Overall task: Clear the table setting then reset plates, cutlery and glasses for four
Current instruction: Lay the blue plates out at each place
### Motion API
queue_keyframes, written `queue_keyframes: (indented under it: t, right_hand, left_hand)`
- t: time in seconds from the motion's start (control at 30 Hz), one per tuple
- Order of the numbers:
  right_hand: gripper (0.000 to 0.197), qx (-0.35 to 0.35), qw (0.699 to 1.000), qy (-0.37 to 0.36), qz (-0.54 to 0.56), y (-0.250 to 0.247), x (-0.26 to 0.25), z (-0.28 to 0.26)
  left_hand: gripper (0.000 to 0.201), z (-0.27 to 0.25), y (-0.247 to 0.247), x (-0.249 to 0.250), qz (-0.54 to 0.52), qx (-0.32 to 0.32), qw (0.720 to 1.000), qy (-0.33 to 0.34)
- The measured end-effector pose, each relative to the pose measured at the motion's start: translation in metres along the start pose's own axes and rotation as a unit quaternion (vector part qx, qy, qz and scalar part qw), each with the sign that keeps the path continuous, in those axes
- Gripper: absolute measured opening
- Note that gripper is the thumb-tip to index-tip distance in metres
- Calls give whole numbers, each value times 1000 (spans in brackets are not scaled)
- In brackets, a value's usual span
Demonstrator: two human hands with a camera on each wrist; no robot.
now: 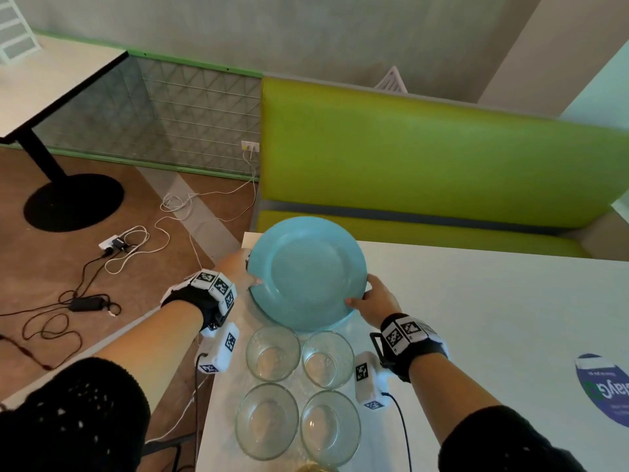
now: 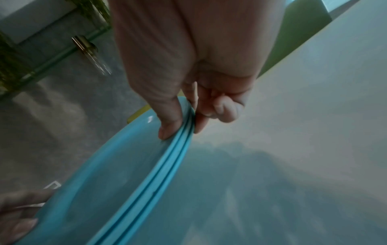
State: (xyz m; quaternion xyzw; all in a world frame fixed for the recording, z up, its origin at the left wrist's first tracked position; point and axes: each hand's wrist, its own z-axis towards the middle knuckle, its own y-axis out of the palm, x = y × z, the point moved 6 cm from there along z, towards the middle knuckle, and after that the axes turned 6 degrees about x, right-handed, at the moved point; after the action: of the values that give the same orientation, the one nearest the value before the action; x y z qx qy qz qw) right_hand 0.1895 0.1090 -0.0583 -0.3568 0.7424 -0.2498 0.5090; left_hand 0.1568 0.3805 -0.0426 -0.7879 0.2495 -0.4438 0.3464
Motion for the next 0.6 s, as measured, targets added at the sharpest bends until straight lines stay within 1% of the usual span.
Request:
queue_keyframes:
  t: [0.1,0.17,0.23,0.3,0.37,0.43,0.5,0.6]
  right_hand:
    - [68,48,998,-44,18,-29,-24,-7]
    - [69,77,994,-74,30,-52,-39,-16]
    - [68,106,988,-104,41,-73,-51,-27]
    - [64,129,980,-131,72,-95,-60,-41]
    - [57,136,973,-148,114,-114,-65,-60]
    - [52,130,965,-154,166,-129,-62,-81]
    - [49,128,956,-148,217,-141,-54,-106]
    - [51,138,940,-118,288,-153,-32,-150]
  left_hand:
    - [67,-4,-32,20,-39,51,998,27]
    - [72,-11,-54,35,-64,74,994,51]
    - [73,-21,-74,47,-77,97,990,71]
    - [69,-37,-93,61,-106,114,984,85]
    - [61,-55,-109,72,-145,128,977,92]
    - [50,-78,-119,83,-197,130,967,96]
    - [39,-104,-121,92,-246,114,957,107]
    - [32,-139,-109,99,-276,83,951,115]
